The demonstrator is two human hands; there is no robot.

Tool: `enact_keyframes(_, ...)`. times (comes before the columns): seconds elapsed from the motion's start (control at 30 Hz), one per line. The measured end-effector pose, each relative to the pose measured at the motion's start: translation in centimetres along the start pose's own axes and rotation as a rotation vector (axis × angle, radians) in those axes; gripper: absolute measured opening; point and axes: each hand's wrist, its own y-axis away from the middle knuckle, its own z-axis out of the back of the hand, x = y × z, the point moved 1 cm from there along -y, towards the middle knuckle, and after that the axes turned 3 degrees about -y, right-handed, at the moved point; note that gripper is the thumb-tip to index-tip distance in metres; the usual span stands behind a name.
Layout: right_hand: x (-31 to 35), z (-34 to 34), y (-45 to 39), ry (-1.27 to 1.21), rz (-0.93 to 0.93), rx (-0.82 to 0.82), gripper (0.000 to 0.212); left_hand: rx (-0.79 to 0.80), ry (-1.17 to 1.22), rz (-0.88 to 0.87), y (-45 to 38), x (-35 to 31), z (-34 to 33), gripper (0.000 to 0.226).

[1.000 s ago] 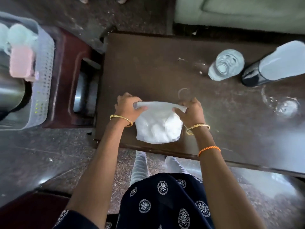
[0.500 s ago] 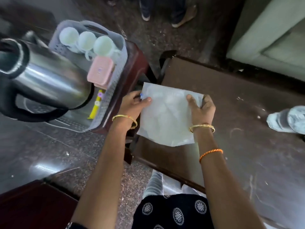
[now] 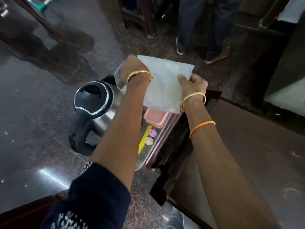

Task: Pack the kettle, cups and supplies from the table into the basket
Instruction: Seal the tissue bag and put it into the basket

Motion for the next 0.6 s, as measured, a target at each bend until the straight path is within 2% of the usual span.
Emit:
enact_keyframes(0.07,0.3,-1.7,-0.7,0.093,0.080,-0.074,0.008,0.032,-0.022,0.005,-1.9,-0.4,0.1,0.033)
enact_keyframes(0.2,1.3,-3.6,-1.6,0.085,0.167,-0.137,0.006,0.019,-0.022,-0.028,-5.0,-1.2,0.9,0.032)
enact_keyframes(0.33,1.7,-6.5,-1.3,0.091,0.158,-0.136,0.007,-0.066,-0.033,0.045,-7.2,-1.0,0.9,0.036)
enact_keyframes(0.4,1.4,-8.1,-0.7,0.121,0.124,-0.127,0.019,-0.086,-0.064,0.094,-7.1,-0.4,0.4,0.051)
enact_keyframes(0.47,1.0,-9.1,-0.5,0.191,0.098,-0.087,0.025,-0.094,-0.083,0.047,-6.0,-0.3,-0.3,0.068)
enact_keyframes(0.53,0.6,-9.4,-0.5,0.275,0.049,-0.052,0.029,-0.044,-0.072,-0.072,-4.9,-0.4,-1.3,0.067)
enact_keyframes(0.6,0.2,-9.3,-0.6,0.360,0.014,-0.034,0.029,0.071,-0.053,-0.138,-3.8,-0.3,-2.7,0.062)
